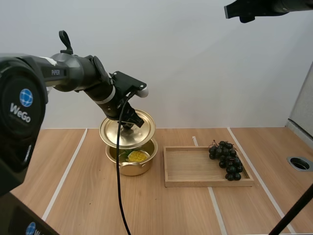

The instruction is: Open the pot, put the pineapple inside, and close it

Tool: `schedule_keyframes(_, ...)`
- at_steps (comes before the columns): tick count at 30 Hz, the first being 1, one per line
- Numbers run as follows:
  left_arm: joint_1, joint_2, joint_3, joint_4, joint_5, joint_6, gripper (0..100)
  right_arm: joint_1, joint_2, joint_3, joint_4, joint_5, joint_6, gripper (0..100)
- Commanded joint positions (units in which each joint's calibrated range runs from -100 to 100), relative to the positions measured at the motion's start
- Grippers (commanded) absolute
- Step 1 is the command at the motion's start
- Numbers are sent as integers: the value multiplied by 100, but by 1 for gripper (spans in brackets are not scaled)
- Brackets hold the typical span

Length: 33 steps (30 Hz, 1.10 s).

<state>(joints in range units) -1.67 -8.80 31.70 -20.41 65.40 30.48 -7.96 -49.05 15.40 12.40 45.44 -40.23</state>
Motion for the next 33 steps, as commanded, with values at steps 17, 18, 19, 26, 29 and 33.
schedule_keyframes(17, -12, 941, -5, -74, 74, 207, 0, -21, -85, -54, -25, 292, 5, 100)
schedule_keyframes(18, -12, 954, -5, -124, 90, 271, 0, -21, -85, -54, -25, 335, 5, 100)
schedule_keyframes(19, -12, 954, -5, -181, 90, 296, 0, -21, -85, -54, -25, 354, 5, 100)
schedule_keyframes(26, -12, 954, -5, -334, 292, 378, 9, -21, -85, -54, -25, 477, 5, 100)
schedule_keyframes(29, -12, 954, -5, -334, 417, 378, 32, -21, -85, -54, -25, 541, 5, 100)
schedule_keyframes(33, -12, 954, -5, -288, 636, 415, 78, -21, -85, -54, -25, 584, 5, 100)
